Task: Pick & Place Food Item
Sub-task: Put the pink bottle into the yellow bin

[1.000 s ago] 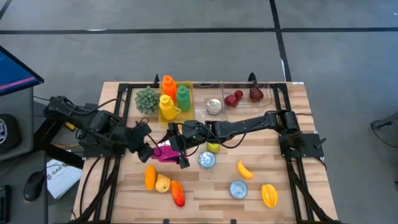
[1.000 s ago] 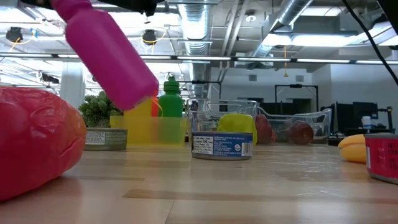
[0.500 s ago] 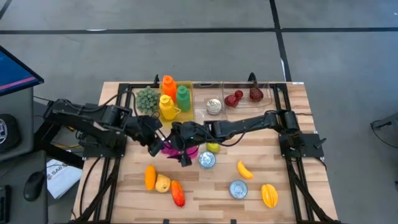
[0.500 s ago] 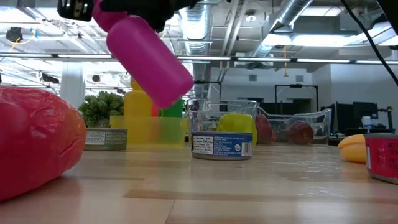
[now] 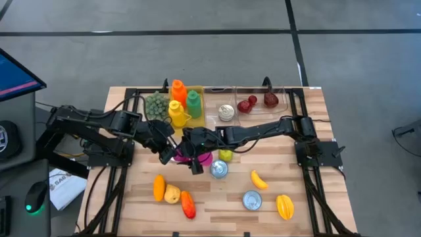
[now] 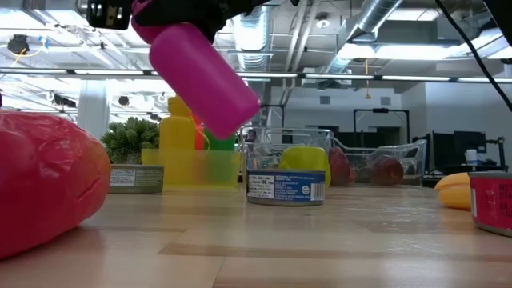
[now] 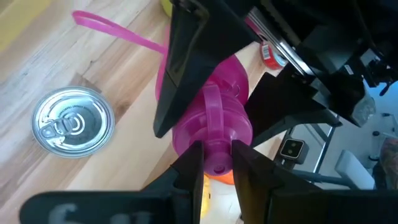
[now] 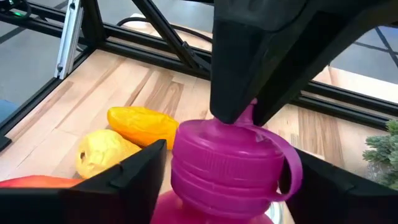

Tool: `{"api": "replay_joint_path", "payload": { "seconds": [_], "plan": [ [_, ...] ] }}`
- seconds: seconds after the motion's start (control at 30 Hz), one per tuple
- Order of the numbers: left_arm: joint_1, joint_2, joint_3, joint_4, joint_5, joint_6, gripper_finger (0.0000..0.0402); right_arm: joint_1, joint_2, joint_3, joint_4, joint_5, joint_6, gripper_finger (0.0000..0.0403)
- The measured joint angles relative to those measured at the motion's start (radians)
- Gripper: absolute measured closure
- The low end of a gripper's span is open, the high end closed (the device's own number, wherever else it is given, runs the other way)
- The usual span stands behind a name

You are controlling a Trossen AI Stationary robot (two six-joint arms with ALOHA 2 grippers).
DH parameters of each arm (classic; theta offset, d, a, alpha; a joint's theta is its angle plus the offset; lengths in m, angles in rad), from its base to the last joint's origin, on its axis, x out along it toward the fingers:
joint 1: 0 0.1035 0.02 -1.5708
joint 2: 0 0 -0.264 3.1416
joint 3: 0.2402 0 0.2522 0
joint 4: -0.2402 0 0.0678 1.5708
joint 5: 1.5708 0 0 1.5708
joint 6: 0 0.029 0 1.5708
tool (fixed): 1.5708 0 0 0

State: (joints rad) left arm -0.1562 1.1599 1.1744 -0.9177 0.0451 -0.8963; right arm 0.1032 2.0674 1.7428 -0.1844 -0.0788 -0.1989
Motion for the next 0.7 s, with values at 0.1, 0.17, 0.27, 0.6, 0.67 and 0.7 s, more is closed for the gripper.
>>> {"api": "replay_joint_path", "payload": {
  "seconds": [0.1,0.17,0.27,0.6,0.67,0.7],
  "plan": [
    [0.000,0.000,0.000,0.002,0.001,0.000,0.0340,-0.001,0.000,0.000,0.002,0.001,0.001,0.0168],
    [0.000,0.000,0.000,0.002,0.001,0.000,0.0340,-0.001,0.000,0.000,0.001,0.001,0.001,0.0187],
    [0.000,0.000,0.000,0.002,0.001,0.000,0.0340,-0.001,0.000,0.000,0.000,0.001,0.001,0.0198],
    [0.000,0.000,0.000,0.010,0.002,0.053,0.0304,0.000,0.000,0.000,0.000,0.001,-0.003,0.0173],
    [0.000,0.000,0.000,0.009,0.002,0.055,0.0288,-0.001,0.000,-0.001,-0.001,0.001,-0.003,0.0185],
    [0.000,0.000,0.000,0.009,0.002,0.055,0.0279,-0.001,0.000,-0.001,0.000,0.001,-0.003,0.0191]
  ]
}}
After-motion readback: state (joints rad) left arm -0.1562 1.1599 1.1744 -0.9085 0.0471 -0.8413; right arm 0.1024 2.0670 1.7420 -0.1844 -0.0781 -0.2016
